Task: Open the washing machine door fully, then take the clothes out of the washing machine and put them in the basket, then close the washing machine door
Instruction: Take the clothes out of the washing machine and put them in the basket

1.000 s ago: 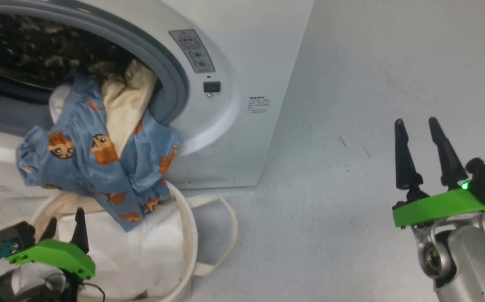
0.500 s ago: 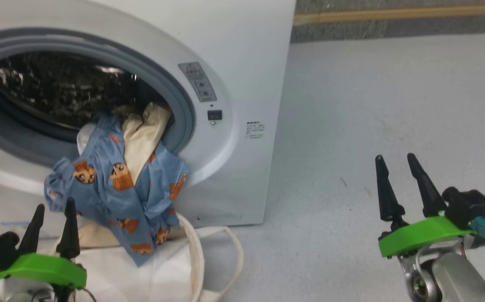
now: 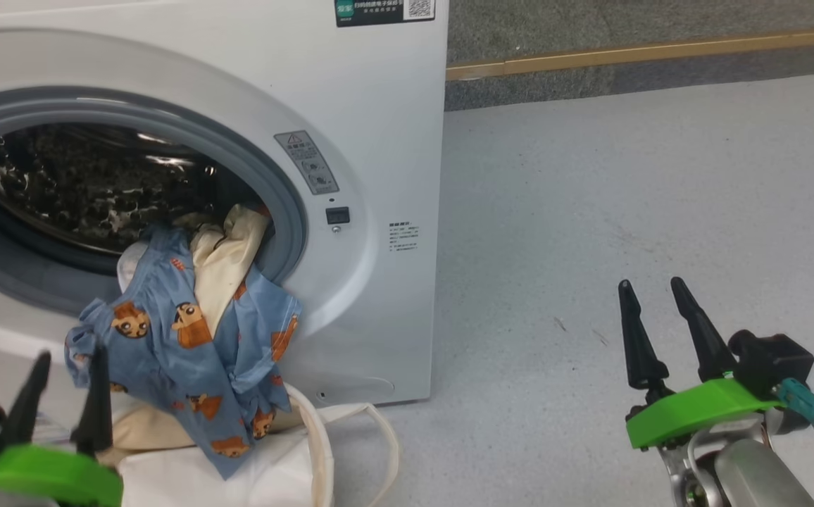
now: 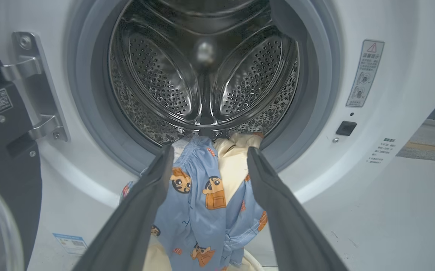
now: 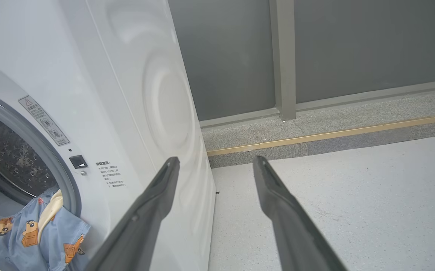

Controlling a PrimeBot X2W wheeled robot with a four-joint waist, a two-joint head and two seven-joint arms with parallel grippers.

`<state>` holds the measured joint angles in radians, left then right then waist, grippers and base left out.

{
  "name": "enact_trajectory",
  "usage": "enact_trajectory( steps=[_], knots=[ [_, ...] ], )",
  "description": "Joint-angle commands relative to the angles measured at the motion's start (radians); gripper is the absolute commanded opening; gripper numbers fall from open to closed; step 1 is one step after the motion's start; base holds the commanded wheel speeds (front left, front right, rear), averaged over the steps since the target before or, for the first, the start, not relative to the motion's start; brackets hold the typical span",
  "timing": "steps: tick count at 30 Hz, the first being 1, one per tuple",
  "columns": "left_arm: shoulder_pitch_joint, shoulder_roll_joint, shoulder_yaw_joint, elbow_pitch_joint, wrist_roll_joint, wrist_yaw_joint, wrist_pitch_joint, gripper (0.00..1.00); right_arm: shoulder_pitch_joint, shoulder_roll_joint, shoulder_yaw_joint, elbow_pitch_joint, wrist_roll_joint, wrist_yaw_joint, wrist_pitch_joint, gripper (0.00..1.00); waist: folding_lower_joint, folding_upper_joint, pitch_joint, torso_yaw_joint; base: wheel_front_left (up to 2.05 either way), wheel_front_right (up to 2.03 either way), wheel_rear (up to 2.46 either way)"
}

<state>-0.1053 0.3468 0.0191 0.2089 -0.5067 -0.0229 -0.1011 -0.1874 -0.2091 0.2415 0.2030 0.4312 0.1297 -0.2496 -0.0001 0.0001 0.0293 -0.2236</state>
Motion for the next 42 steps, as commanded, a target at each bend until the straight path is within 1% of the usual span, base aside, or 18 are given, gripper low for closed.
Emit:
enact_trajectory(
  steps=[1, 8, 13, 20, 27, 31, 34, 36, 42],
  knots=[
    [0.007, 0.041, 0.05, -0.047, -0.001, 0.01, 0.013, 1.0, -0.009, 0.003, 0.012, -0.025, -0.007, 0.001, -0.012, 1.0, 0.0001, -0.0001, -0.005, -0.002, 0.0, 0.0, 0.0],
    [0.05, 0.043, 0.058, -0.096, -0.01, 0.03, 0.04, 1.0, -0.01, 0.007, 0.008, -0.023, -0.009, 0.001, -0.012, 1.0, 0.0001, -0.0001, -0.008, -0.001, 0.0, 0.0, 0.0],
    [0.063, 0.045, 0.06, -0.116, -0.019, 0.034, 0.047, 1.0, -0.012, 0.008, 0.004, -0.023, -0.009, 0.001, -0.012, 1.0, 0.0001, -0.0001, -0.007, -0.001, 0.0, 0.0, 0.0],
    [0.053, 0.05, 0.053, -0.114, -0.016, 0.037, 0.044, 1.0, -0.014, 0.005, 0.008, -0.019, -0.01, 0.001, -0.012, 1.0, 0.0001, -0.0001, -0.005, -0.002, 0.0, 0.0, 0.0],
    [0.028, 0.042, 0.028, -0.087, -0.016, 0.035, 0.051, 1.0, -0.016, 0.007, 0.007, -0.018, -0.009, 0.001, -0.012, 1.0, 0.0001, -0.0001, 0.003, -0.006, 0.0, 0.0, 0.0],
    [-0.034, 0.03, -0.002, -0.058, -0.015, 0.028, 0.063, 1.0, -0.016, 0.009, 0.002, -0.021, -0.009, 0.001, -0.012, 1.0, 0.0001, -0.0001, 0.012, -0.002, 0.0, 0.0, 0.0],
    [-0.112, 0.023, -0.043, -0.004, 0.001, 0.017, 0.081, 1.0, -0.02, 0.007, 0.008, -0.021, -0.009, 0.001, -0.012, 1.0, 0.0001, -0.0001, 0.024, -0.004, 0.0, 0.0, 0.0],
    [-0.177, 0.017, -0.07, 0.048, 0.008, 0.007, 0.101, 1.0, -0.028, 0.004, 0.013, -0.025, -0.007, 0.001, -0.012, 1.0, 0.0001, -0.0001, 0.04, -0.009, 0.0, 0.0, 0.0],
    [-0.403, 0.019, -0.143, 0.238, 0.06, -0.006, 0.163, 1.0, -0.053, -0.003, 0.011, -0.042, -0.003, 0.001, -0.012, 1.0, 0.0001, -0.0001, 0.113, -0.038, 0.0, 0.0, 0.0]
  ],
)
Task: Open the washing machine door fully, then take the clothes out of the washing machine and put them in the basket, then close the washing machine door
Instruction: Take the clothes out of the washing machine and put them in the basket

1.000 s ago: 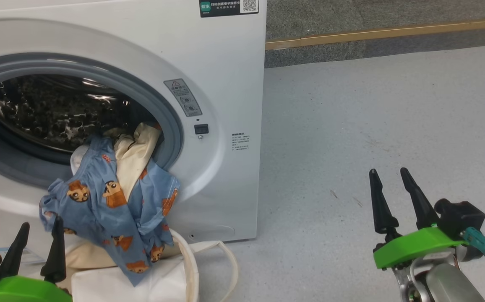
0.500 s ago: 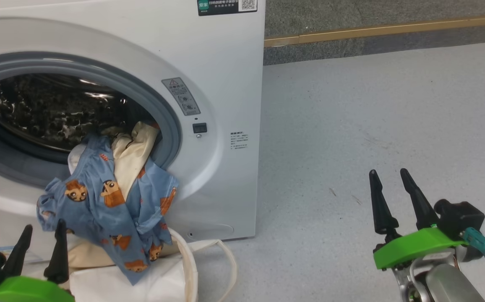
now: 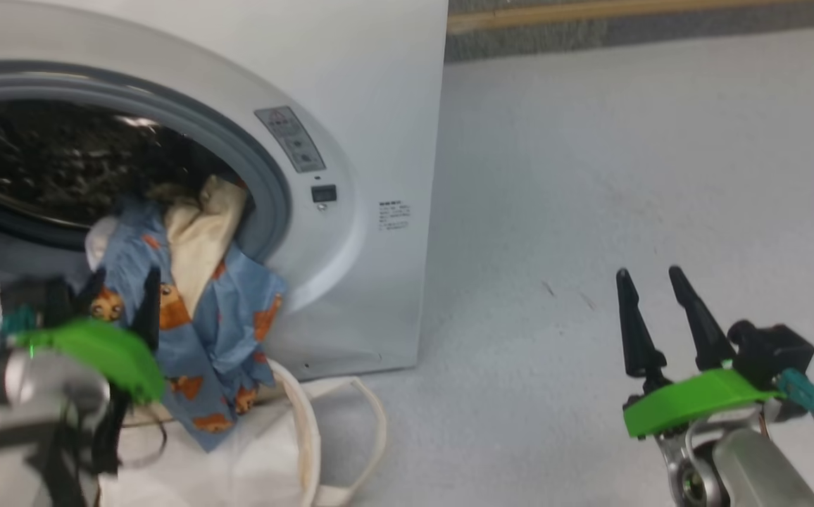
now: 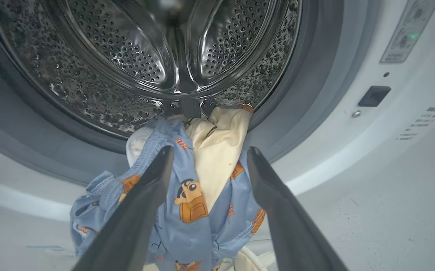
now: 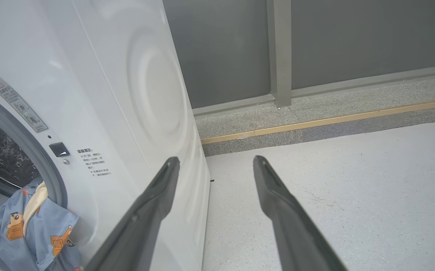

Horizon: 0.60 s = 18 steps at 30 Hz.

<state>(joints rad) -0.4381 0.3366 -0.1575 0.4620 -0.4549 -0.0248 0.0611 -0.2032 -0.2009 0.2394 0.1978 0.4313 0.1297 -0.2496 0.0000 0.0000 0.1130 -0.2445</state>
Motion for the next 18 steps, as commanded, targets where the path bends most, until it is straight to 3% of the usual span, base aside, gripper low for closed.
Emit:
enact_trajectory(
  steps=[1, 8, 18],
  knots=[
    [-0.106, 0.027, 0.026, 0.016, 0.012, -0.007, 0.007, 1.0, -0.04, -0.012, 0.012, -0.038, -0.003, 0.001, -0.012, 1.0, 0.0, 0.0, 0.044, -0.022, 0.0, 0.0, 0.0],
    [-0.309, 0.039, -0.016, 0.239, 0.046, -0.007, 0.098, 1.0, -0.063, -0.005, 0.002, -0.048, 0.004, 0.001, -0.012, 1.0, 0.0, 0.0, 0.126, -0.063, 0.0, 0.0, 0.0],
    [-0.582, 0.044, -0.044, 0.54, 0.083, 0.057, 0.215, 1.0, -0.096, 0.018, -0.024, -0.063, 0.011, 0.001, -0.012, 1.0, 0.0, 0.0, 0.236, -0.104, 0.0, 0.0, 0.0]
  ],
)
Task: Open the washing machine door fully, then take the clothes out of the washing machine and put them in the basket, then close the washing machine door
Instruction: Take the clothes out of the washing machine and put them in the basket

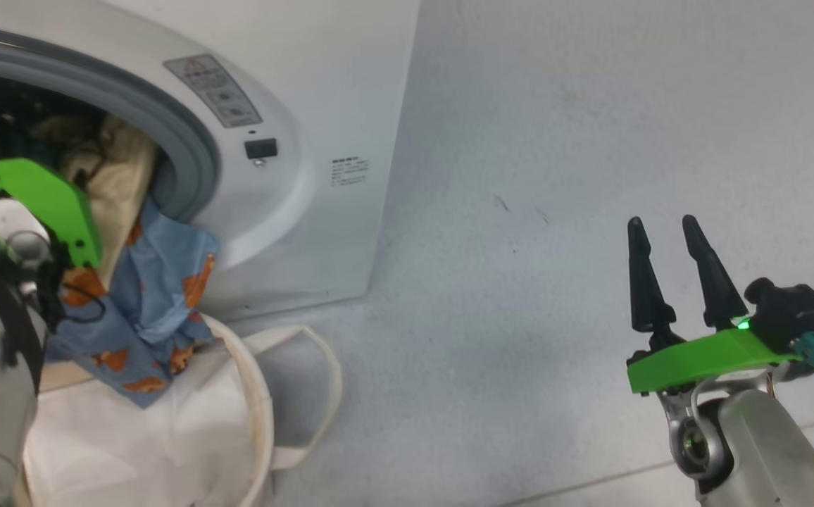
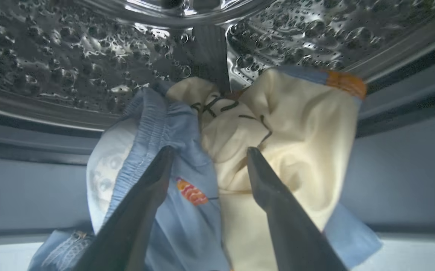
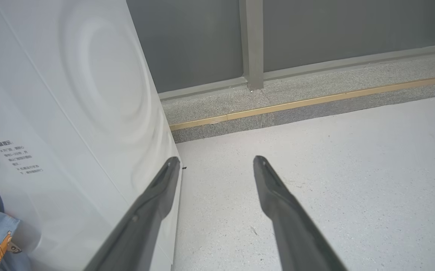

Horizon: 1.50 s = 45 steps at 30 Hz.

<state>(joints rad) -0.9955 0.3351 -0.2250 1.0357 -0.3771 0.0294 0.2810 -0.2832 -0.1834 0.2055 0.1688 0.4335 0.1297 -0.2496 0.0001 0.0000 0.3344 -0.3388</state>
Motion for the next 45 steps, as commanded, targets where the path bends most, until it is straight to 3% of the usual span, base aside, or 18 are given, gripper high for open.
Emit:
enact_trajectory(
  steps=[1, 5, 12, 13, 14, 20, 25, 35, 40, 45],
  knots=[
    [-0.043, 0.047, 0.02, -0.007, 0.009, 0.013, 0.009, 1.0, -0.019, 0.001, 0.008, -0.037, 0.009, 0.001, -0.012, 1.0, -0.0001, 0.0, 0.024, -0.012, 0.0, 0.0, 0.0],
    [-0.107, 0.043, 0.008, 0.078, 0.021, 0.048, 0.058, 1.0, -0.028, 0.003, -0.002, -0.046, 0.009, 0.001, -0.012, 1.0, -0.0001, 0.0, 0.062, -0.009, 0.0, 0.0, 0.0],
    [-0.162, 0.026, 0.006, 0.17, 0.005, 0.037, 0.07, 0.98, -0.042, 0.005, -0.004, -0.056, 0.009, 0.001, -0.012, 1.0, -0.0001, 0.0, 0.102, 0.002, 0.0, 0.0, 0.0],
    [-0.163, 0.024, 0.002, 0.176, 0.007, 0.032, 0.06, 0.63, -0.044, 0.006, -0.005, -0.056, 0.009, 0.001, -0.012, 1.0, -0.0001, 0.0, 0.104, 0.003, 0.0, 0.0, 0.0],
    [-0.162, 0.021, 0.0, 0.184, 0.005, 0.026, 0.056, 0.0, -0.044, 0.006, -0.005, -0.057, 0.009, 0.001, -0.012, 1.0, -0.0001, 0.0, 0.105, 0.004, 0.0, 0.0, 0.0],
    [-0.151, 0.008, -0.002, 0.202, -0.008, -0.008, -0.028, 0.0, -0.042, 0.006, -0.007, -0.053, 0.006, 0.001, -0.012, 1.0, -0.0001, 0.0, 0.093, 0.019, 0.0, 0.0, 0.0],
    [-0.128, -0.001, 0.014, 0.192, -0.032, -0.046, -0.179, 0.0, -0.031, 0.002, -0.01, -0.047, 0.004, 0.001, -0.012, 1.0, -0.0001, 0.0, 0.062, 0.04, 0.0, 0.0, 0.0],
    [-0.037, -0.04, 0.019, 0.146, -0.047, -0.071, -0.465, 0.0, 0.011, -0.011, -0.007, -0.028, -0.001, 0.001, -0.012, 1.0, -0.0001, 0.0, -0.041, 0.096, 0.0, 0.0, 0.0],
    [0.061, -0.06, 0.026, 0.067, -0.066, -0.101, -0.525, 0.0, 0.039, -0.02, -0.004, -0.017, -0.004, 0.001, -0.012, 1.0, -0.0001, 0.0, -0.098, 0.13, 0.0, 0.0, 0.0],
    [0.205, -0.052, 0.037, -0.115, -0.061, -0.071, -0.54, 0.0, 0.065, -0.029, 0.001, -0.009, -0.007, 0.001, -0.012, 1.0, -0.0001, 0.0, -0.145, 0.164, 0.0, 0.0, 0.0]
  ],
)
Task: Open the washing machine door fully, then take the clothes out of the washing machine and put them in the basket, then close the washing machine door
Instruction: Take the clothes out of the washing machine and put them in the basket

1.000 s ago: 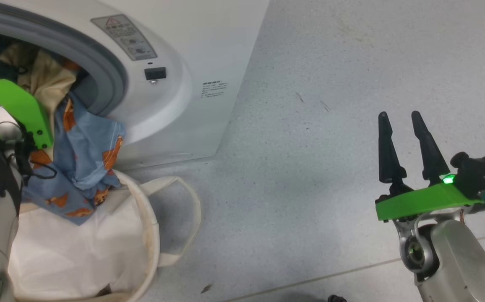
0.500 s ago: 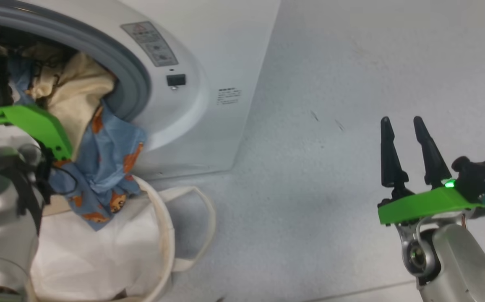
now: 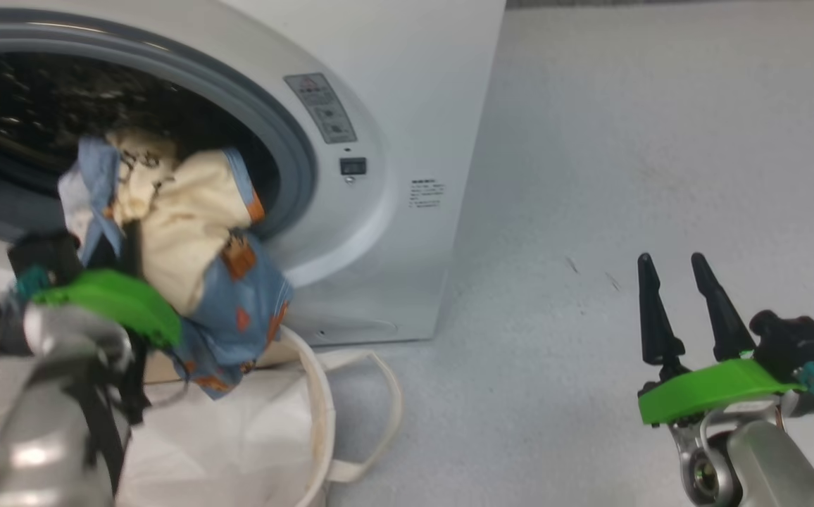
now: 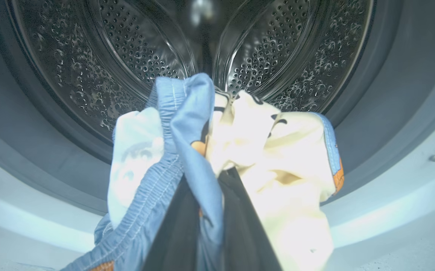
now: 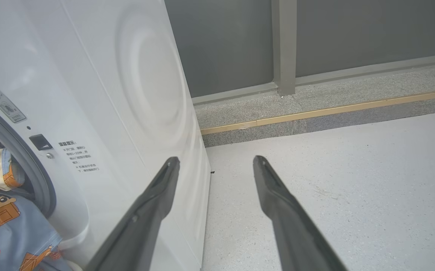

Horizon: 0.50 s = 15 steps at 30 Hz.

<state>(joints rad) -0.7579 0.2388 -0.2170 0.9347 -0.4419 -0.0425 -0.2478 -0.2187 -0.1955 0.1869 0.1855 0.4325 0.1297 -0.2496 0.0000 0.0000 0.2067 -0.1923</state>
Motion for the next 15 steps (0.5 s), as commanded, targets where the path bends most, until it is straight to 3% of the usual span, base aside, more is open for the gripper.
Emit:
enact_trajectory(
  steps=[1, 10, 13, 15],
  knots=[
    [0.006, 0.044, 0.033, -0.064, 0.002, 0.008, -0.012, 0.0, 0.006, -0.018, 0.02, -0.025, -0.006, 0.001, -0.012, 1.0, 0.0, 0.0, -0.025, 0.022, 0.0, 0.0, 0.0],
    [0.442, 0.057, 0.086, -0.548, -0.055, 0.124, 0.058, 0.0, 0.017, -0.028, 0.042, -0.021, -0.003, 0.001, -0.012, 1.0, 0.0, 0.0, -0.048, 0.037, 0.0, 0.0, 0.0],
    [0.558, 0.055, 0.083, -0.647, -0.075, 0.147, 0.113, 0.0, 0.011, -0.037, 0.042, -0.024, -0.001, 0.001, -0.012, 1.0, 0.0, 0.0, -0.028, 0.042, 0.0, 0.0, 0.0],
    [0.568, 0.043, 0.081, -0.643, -0.101, 0.131, 0.124, 0.0, 0.004, -0.041, 0.04, -0.028, 0.001, 0.001, -0.012, 1.0, 0.0, 0.0, -0.017, 0.044, 0.0, 0.0, 0.0]
  ],
)
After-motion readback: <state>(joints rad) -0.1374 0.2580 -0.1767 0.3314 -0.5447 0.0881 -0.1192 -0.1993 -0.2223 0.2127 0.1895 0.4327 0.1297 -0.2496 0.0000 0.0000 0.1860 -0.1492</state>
